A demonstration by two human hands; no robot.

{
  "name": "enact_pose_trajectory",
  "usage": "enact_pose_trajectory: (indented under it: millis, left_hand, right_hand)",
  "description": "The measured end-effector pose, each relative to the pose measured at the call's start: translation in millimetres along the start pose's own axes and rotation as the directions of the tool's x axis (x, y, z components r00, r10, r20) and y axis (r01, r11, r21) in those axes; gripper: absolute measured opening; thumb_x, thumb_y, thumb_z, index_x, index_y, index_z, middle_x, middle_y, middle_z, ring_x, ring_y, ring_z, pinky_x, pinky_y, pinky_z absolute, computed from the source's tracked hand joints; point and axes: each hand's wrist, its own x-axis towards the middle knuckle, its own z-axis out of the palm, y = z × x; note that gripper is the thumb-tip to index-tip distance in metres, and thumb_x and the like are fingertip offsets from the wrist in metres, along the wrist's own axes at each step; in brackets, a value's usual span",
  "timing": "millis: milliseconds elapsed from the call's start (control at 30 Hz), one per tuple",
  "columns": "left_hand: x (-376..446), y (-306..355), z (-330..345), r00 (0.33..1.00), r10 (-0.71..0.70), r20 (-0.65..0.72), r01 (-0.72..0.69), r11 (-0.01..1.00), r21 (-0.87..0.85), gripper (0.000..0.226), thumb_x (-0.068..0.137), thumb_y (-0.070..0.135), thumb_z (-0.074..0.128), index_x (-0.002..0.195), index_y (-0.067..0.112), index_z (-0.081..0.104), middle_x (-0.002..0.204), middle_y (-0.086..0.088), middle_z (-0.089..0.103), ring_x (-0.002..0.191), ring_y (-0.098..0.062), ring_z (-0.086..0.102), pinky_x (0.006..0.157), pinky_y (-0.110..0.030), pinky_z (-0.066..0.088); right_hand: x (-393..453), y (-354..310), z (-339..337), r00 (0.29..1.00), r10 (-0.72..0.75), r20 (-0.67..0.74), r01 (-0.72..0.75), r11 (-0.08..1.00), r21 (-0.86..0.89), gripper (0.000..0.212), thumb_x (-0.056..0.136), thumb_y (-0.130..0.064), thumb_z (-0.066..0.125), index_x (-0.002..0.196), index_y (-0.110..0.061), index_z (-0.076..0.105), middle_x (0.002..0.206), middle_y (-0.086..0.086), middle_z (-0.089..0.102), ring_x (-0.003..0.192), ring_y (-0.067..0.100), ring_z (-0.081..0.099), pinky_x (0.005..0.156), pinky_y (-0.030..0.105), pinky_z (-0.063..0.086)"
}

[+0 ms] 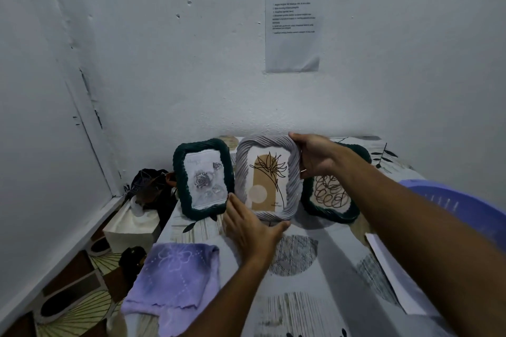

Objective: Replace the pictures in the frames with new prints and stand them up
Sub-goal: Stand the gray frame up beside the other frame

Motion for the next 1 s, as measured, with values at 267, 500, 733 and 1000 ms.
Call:
enact_pose_trajectory:
  millis: [267, 500, 733, 1000]
  left_hand:
    - [30, 1, 48, 0.995, -0.086, -0.045, 0.090, 0.990, 0.105, 0.143, 0.054, 0.067, 0.079, 0.152, 0.004, -0.004, 0.156, -0.016, 0.014, 0.142, -0.032, 0.015, 0.117, -0.041, 0.014]
    - [39, 2, 65, 0.992, -0.124, -0.036, 0.129, 0.971, 0.202, 0.144, 0.053, 0.068, 0.079, 0.151, 0.002, -0.003, 0.157, -0.015, 0.012, 0.143, -0.030, 0.014, 0.113, -0.042, 0.016]
    - [40, 5, 68, 0.991, -0.134, -0.020, 0.134, 0.956, 0.261, 0.142, 0.057, 0.068, 0.076, 0.150, 0.001, -0.007, 0.159, -0.014, 0.009, 0.144, -0.029, 0.013, 0.112, -0.043, 0.017]
    - [42, 8, 70, 0.993, -0.117, -0.016, 0.116, 0.950, 0.289, 0.138, 0.062, 0.067, 0.075, 0.150, 0.000, -0.007, 0.160, -0.015, 0.005, 0.145, -0.030, 0.010, 0.113, -0.043, 0.018]
  right_hand:
    - [57, -10, -9, 0.996, 0.086, -0.024, -0.087, 0.994, -0.060, 0.042, 0.098, -0.045, 0.034, 0.068, -0.018, 0.044, 0.074, 0.005, 0.045, 0.077, 0.021, 0.045, 0.080, 0.042, 0.042]
    - [81, -6, -13, 0.982, 0.135, -0.132, -0.138, 0.990, -0.014, 0.036, 0.097, -0.040, 0.036, 0.070, -0.016, 0.040, 0.074, 0.005, 0.043, 0.073, 0.019, 0.042, 0.076, 0.038, 0.039]
    - [93, 0, -14, 0.976, 0.148, -0.161, -0.144, 0.989, 0.035, 0.029, 0.091, -0.035, 0.038, 0.074, -0.017, 0.053, 0.084, 0.008, 0.059, 0.073, 0.021, 0.053, 0.072, 0.030, 0.043]
    - [92, 0, -5, 0.947, 0.107, -0.303, -0.115, 0.993, -0.012, 0.022, 0.084, -0.039, 0.041, 0.081, -0.016, 0.041, 0.082, 0.006, 0.047, 0.076, 0.022, 0.045, 0.073, 0.035, 0.038]
